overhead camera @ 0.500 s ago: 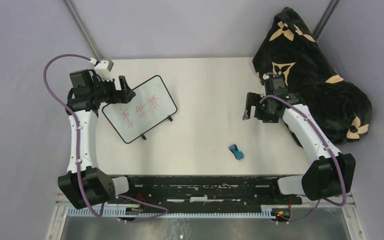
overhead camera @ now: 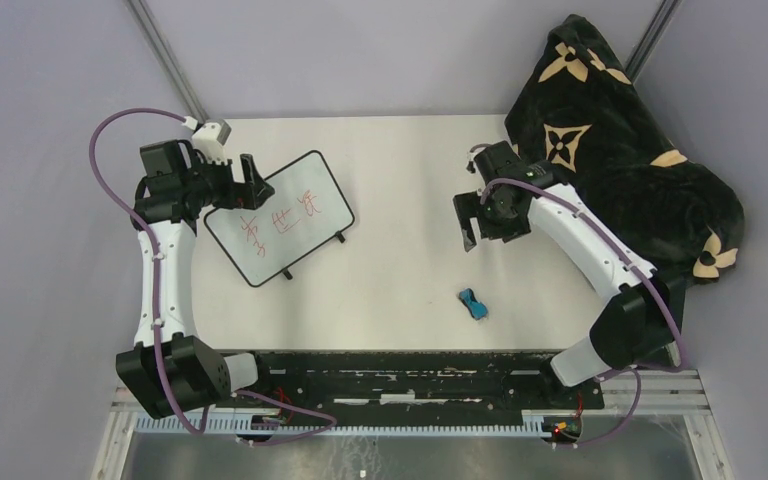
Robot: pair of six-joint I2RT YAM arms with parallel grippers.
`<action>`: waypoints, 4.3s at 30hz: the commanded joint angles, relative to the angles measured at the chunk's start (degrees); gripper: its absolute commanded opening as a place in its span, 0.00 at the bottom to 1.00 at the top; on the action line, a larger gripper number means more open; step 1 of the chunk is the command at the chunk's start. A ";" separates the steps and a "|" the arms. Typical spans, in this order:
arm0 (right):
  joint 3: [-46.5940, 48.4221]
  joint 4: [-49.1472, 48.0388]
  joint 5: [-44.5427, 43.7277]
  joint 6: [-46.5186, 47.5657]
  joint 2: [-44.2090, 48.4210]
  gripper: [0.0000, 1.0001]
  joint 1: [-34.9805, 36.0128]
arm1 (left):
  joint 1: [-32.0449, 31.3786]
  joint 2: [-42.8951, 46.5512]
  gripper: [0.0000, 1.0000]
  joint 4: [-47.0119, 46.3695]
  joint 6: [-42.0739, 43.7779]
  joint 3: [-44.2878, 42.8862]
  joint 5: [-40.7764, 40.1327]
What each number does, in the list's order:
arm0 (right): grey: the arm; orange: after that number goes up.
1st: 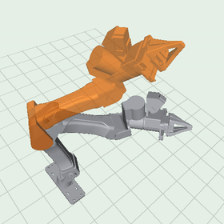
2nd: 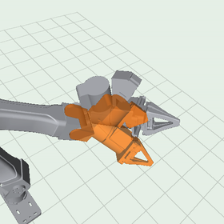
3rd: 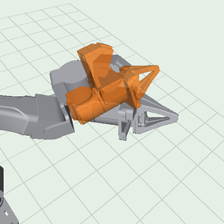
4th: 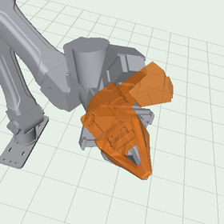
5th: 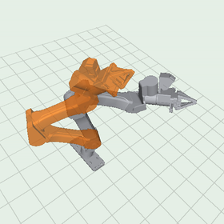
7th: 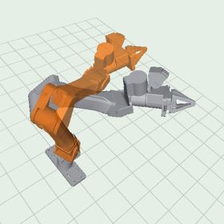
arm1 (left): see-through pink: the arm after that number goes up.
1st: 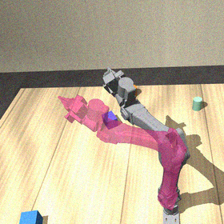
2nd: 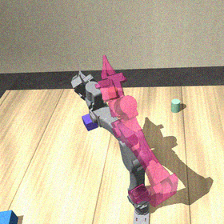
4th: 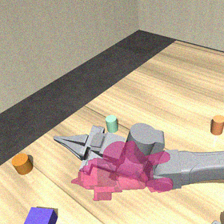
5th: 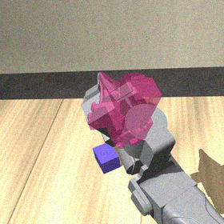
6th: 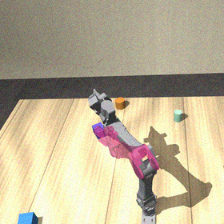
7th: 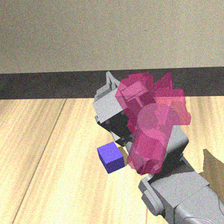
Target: Erase the whiteboard
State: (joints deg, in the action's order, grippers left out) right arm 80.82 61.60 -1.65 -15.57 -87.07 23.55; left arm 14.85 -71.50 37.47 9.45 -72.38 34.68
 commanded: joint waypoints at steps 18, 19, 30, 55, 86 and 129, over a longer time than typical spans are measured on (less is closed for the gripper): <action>-23.63 -7.19 -2.52 -9.58 8.64 0.89 15.28 | -0.48 0.47 1.00 2.39 6.94 -0.31 3.16; -24.49 -8.36 -2.97 -9.91 8.26 0.88 15.25 | -0.52 0.61 1.00 2.42 6.93 -0.26 3.12; -27.08 -17.43 -4.98 -8.65 -0.24 0.81 15.20 | -0.61 1.92 0.98 2.43 6.19 0.56 3.43; -29.69 -19.38 -5.46 -10.02 0.32 0.50 14.50 | -0.62 2.88 0.96 3.93 5.16 0.76 2.15; -26.42 -18.45 -6.68 -9.99 -1.69 0.58 14.51 | -0.61 0.53 0.92 3.75 5.13 -0.26 1.69; -30.06 -18.76 -7.44 -12.69 2.68 0.00 13.71 | -0.57 1.10 0.91 4.45 4.74 0.17 1.18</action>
State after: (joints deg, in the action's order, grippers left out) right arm 48.25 42.78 -8.51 -29.50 -87.44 37.39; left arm 14.48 -71.16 41.91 14.39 -70.81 35.92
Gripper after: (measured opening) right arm 0.044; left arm 0.916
